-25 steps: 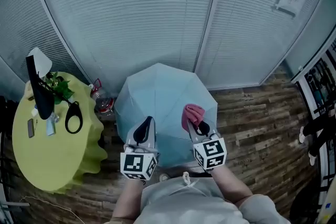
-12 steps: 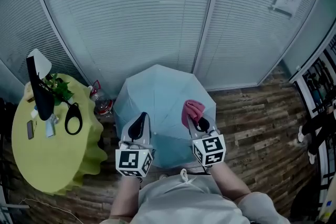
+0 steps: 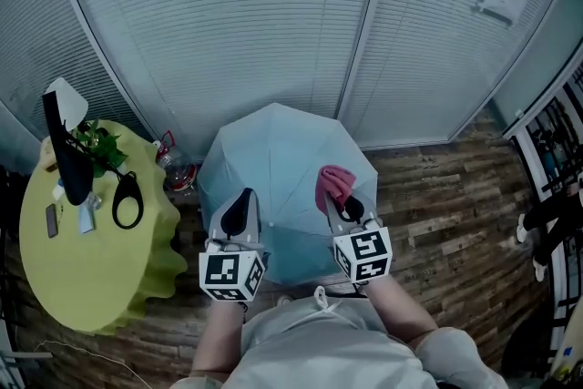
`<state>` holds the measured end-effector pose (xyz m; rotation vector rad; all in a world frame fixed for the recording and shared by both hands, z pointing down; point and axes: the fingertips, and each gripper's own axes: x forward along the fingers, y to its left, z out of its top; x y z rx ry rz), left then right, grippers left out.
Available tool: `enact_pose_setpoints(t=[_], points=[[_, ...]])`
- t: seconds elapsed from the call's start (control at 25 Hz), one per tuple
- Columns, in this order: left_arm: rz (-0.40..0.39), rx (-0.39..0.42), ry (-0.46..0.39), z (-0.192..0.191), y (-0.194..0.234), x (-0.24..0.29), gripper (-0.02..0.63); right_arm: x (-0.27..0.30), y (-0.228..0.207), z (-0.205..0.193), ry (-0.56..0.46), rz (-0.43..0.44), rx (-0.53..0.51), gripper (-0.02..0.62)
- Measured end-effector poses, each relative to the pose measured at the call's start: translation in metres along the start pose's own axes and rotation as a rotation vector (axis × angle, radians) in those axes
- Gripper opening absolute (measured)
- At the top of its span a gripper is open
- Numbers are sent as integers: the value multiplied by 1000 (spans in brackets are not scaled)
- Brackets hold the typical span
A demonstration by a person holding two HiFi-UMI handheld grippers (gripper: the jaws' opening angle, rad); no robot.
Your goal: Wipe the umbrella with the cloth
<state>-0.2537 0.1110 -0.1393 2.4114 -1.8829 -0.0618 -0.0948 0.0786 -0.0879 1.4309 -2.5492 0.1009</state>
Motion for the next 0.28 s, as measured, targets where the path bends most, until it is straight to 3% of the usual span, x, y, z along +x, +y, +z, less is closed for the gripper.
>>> enact_pose_setpoints(t=[0.28], points=[[-10, -8, 3, -3, 7, 4, 8, 9, 6, 0, 6, 3, -2, 49]])
